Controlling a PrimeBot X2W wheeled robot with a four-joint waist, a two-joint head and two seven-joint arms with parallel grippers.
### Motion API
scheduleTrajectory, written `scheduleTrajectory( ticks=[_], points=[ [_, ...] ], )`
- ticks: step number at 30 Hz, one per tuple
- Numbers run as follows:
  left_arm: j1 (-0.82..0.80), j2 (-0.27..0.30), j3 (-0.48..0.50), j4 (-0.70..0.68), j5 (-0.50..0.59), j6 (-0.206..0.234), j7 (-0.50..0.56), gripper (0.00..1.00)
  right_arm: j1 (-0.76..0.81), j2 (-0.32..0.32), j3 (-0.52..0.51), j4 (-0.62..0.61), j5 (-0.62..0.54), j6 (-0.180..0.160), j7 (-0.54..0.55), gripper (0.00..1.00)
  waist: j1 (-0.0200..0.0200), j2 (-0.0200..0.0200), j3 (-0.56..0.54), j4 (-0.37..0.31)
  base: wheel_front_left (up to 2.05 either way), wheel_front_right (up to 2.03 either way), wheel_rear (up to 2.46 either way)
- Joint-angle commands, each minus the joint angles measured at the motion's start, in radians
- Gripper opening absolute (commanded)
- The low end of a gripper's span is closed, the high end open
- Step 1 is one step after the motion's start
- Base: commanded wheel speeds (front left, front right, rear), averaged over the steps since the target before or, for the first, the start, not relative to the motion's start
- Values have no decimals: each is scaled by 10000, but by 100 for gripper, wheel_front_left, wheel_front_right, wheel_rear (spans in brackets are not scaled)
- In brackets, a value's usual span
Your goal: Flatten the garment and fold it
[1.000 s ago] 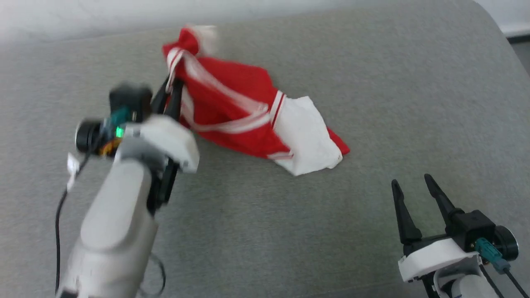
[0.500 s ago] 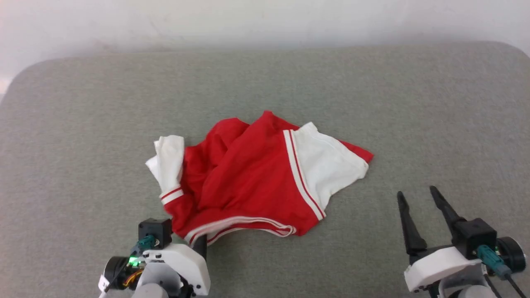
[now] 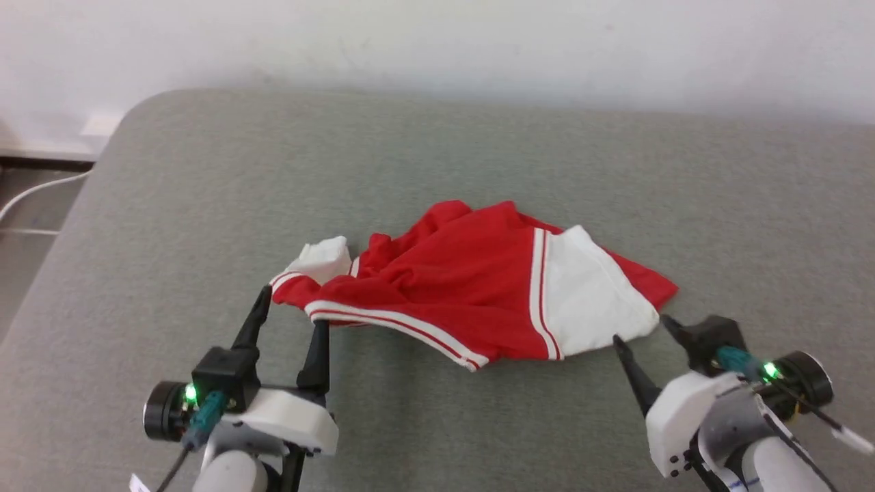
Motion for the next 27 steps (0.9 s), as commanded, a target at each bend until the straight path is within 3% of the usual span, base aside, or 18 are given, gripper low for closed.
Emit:
scheduleTrajectory(
  ticks=[1, 7, 12, 21, 22, 23, 27],
  points=[
    [236, 36, 8, -23, 79, 97, -43, 100, -229, -142, 171, 48, 168, -21, 253, 100, 1, 0, -45, 382, 0, 0, 0],
    [375, -65, -333, 172, 111, -182, -49, 100, -1320, -896, 1586, 793, 1020, -21, 1989, 100, 1, 0, 186, 835, 0, 0, 0],
    [253, -266, -569, 351, 124, -325, -52, 100, -2054, -1205, 2030, 2149, 1278, -21, 2791, 100, 1, 0, 440, 1128, 0, 0, 0],
    [92, -393, -863, 790, 136, -537, -54, 100, -2776, -1282, 2207, 4037, 1333, -21, 2786, 100, 1, 0, 796, 1363, 0, 0, 0],
    [78, -400, -874, 809, 133, -544, -54, 100, -2797, -1288, 2274, 4209, 1346, -21, 2786, 41, 1, 0, 821, 1374, 0, 0, 0],
    [62, -401, -882, 827, 133, -552, -54, 100, -2822, -1317, 2355, 4331, 1347, -21, 2728, 0, 1, 0, 838, 1380, 0, 0, 0],
    [9, -391, -892, 907, 124, -564, -55, 100, -3051, -1520, 2139, 4703, 1081, -21, 2024, 0, 1, 0, 801, 1309, 0, 0, 0]
  ],
)
